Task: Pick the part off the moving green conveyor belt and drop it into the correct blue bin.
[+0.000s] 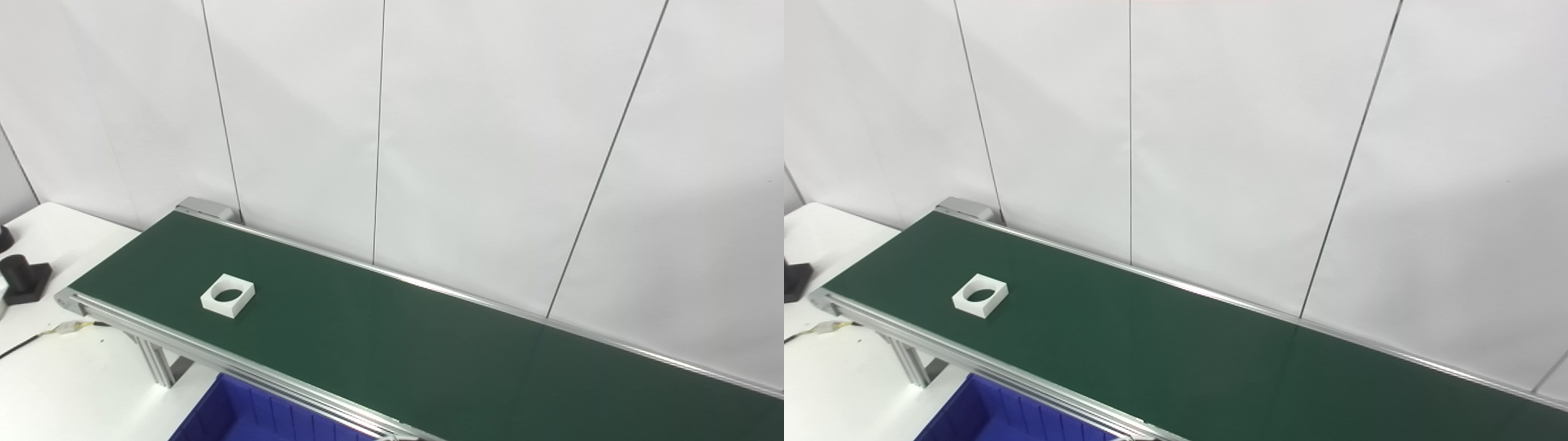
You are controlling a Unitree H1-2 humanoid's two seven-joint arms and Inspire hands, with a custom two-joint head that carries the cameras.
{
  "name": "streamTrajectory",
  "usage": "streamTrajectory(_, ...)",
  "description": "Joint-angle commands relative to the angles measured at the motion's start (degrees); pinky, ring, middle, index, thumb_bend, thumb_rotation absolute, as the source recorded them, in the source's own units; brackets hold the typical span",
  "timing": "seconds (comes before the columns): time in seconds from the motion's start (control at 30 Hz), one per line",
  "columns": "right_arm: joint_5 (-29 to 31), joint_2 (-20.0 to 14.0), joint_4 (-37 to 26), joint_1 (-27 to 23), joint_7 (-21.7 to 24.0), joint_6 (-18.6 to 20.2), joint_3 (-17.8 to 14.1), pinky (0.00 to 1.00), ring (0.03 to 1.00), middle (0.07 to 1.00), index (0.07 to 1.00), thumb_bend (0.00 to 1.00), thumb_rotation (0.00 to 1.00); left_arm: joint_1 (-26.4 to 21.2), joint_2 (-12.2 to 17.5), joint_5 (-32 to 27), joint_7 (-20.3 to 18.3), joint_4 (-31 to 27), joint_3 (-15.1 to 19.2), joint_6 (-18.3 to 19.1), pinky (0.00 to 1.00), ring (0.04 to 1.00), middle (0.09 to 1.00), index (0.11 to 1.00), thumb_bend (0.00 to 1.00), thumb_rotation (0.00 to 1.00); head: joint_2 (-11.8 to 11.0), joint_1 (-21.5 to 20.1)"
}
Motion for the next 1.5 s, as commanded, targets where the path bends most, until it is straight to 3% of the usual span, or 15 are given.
streamTrajectory(0.0,0.59,0.43,-0.95,-0.65,-0.20,-3.34,-0.17,0.62,0.726,0.792,0.874,0.43,0.48,-0.85,0.37,0.47,-0.33,-1.98,0.24,-2.22,0.60,0.657,0.705,0.712,0.83,0.39,0.04,0.01)
streamTrajectory(0.2,0.58,0.44,-0.57,-1.10,-0.04,-3.33,-0.19,0.63,0.729,0.791,0.870,0.45,0.51,-4.35,7.04,3.72,-6.43,-13.36,0.19,7.08,0.63,0.690,0.706,0.683,0.84,0.47,0.24,0.10)
streamTrajectory(0.33,0.72,0.44,-0.34,-1.37,-0.05,-3.26,-0.20,0.63,0.727,0.791,0.870,0.45,0.50,-6.21,8.19,5.43,-7.45,-15.28,0.34,10.51,0.64,0.695,0.706,0.681,0.85,0.47,0.29,0.00)
streamTrajectory(0.47,1.20,0.38,0.29,-1.82,0.20,-3.33,-0.27,0.62,0.728,0.793,0.866,0.45,0.50,-10.02,9.02,8.38,-8.22,-15.42,0.59,13.37,0.70,0.728,0.723,0.697,0.80,0.48,0.29,0.16)
streamTrajectory(0.67,1.40,0.20,0.71,-2.27,0.28,-3.33,-0.24,0.62,0.722,0.791,0.868,0.45,0.51,-14.11,9.05,12.44,-7.54,-13.08,0.77,13.66,0.72,0.747,0.742,0.717,0.70,0.43,0.43,0.62)
streamTrajectory(0.83,1.70,0.12,1.15,-2.48,0.35,-3.31,-0.36,0.62,0.727,0.795,0.872,0.45,0.51,-16.99,9.69,16.05,-8.06,-12.00,0.66,15.40,0.73,0.763,0.756,0.728,0.68,0.40,0.52,0.90)
streamTrajectory(1.1,1.79,0.06,1.08,-2.46,0.32,-3.34,-0.51,0.63,0.729,0.790,0.875,0.44,0.49,-22.31,11.27,18.01,-8.74,-9.51,1.50,18.03,0.76,0.798,0.786,0.745,0.73,0.40,0.86,1.21)
streamTrajectory(1.33,2.45,0.15,1.21,-2.57,0.59,-3.35,-0.64,0.63,0.731,0.789,0.871,0.46,0.50,-26.40,11.40,16.13,-7.22,-4.08,3.41,15.67,0.72,0.771,0.771,0.737,0.77,0.38,1.09,1.43)
streamTrajectory(1.47,2.00,0.21,0.99,-2.58,0.37,-3.35,-0.48,0.62,0.733,0.790,0.871,0.47,0.52,-29.07,12.18,16.13,-6.76,-0.31,5.12,16.79,0.73,0.783,0.785,0.754,0.79,0.40,1.34,1.05)
